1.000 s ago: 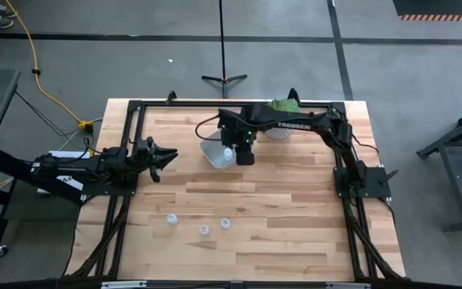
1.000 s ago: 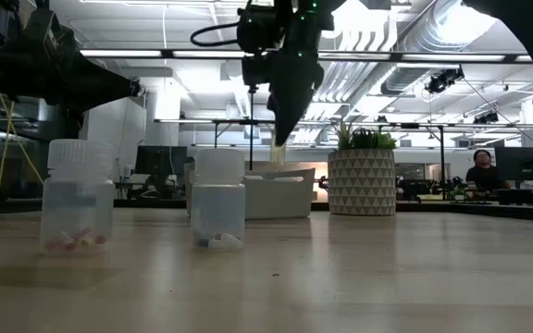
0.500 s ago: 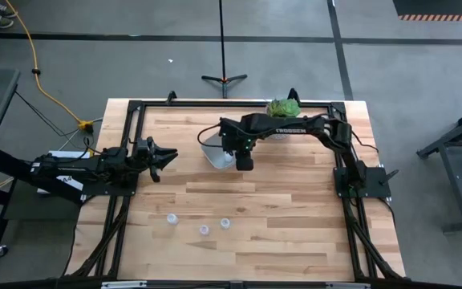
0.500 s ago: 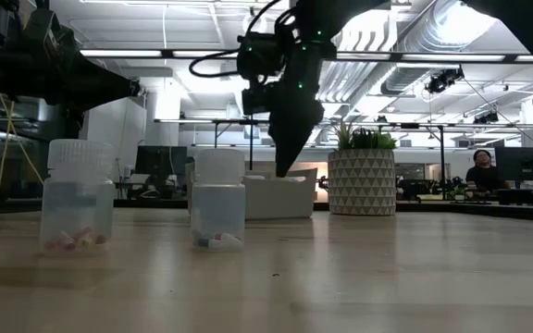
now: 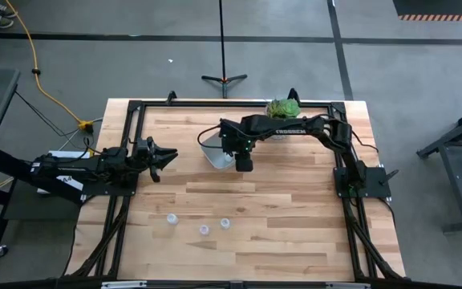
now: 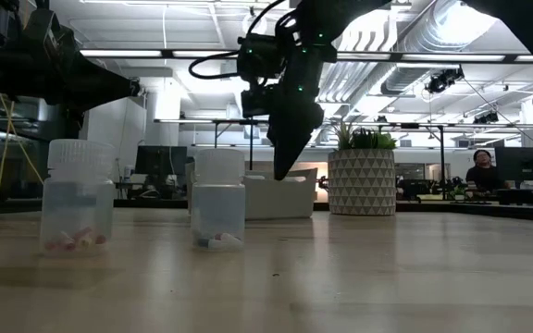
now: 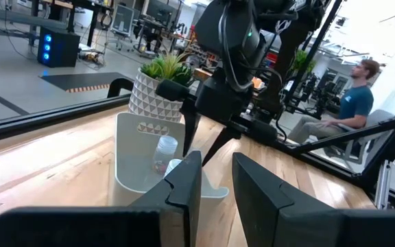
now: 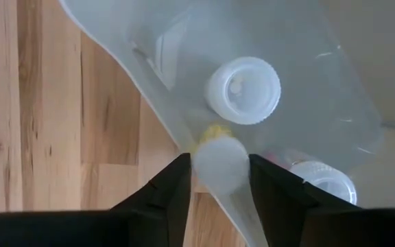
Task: Pick and place pill bottles into a basket
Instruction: Put the yellow medicine bottle into the white bin, then put the transparent medicine bottle into the white bin
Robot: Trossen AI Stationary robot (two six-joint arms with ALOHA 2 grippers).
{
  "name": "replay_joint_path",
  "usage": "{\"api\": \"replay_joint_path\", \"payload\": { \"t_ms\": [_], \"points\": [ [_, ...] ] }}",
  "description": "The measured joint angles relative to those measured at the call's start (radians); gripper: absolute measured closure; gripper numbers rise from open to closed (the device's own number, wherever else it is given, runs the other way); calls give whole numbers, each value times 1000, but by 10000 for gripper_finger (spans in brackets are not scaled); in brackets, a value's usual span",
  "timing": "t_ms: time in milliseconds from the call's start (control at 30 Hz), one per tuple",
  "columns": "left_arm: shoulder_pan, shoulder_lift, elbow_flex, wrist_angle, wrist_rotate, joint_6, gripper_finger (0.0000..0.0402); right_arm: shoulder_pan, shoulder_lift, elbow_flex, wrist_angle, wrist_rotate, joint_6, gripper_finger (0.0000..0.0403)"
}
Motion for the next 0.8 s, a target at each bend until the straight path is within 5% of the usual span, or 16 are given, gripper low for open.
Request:
{"api": "replay_joint_path", "payload": {
  "t_ms": [233,400,667,800],
  "points": [
    [0,0,0,0,0,0,282,-1,0,7,-12,18,4,227],
    [0,0,0,0,0,0,282,-12,0,143,-67,16,8,221],
    [0,0,2,-3,-8,7,282,-53,-69,363,-69,-272,59,260],
    [0,-1,10,-26,-76,17,282,-19,-248,279,73,-184,125,297]
  ]
}}
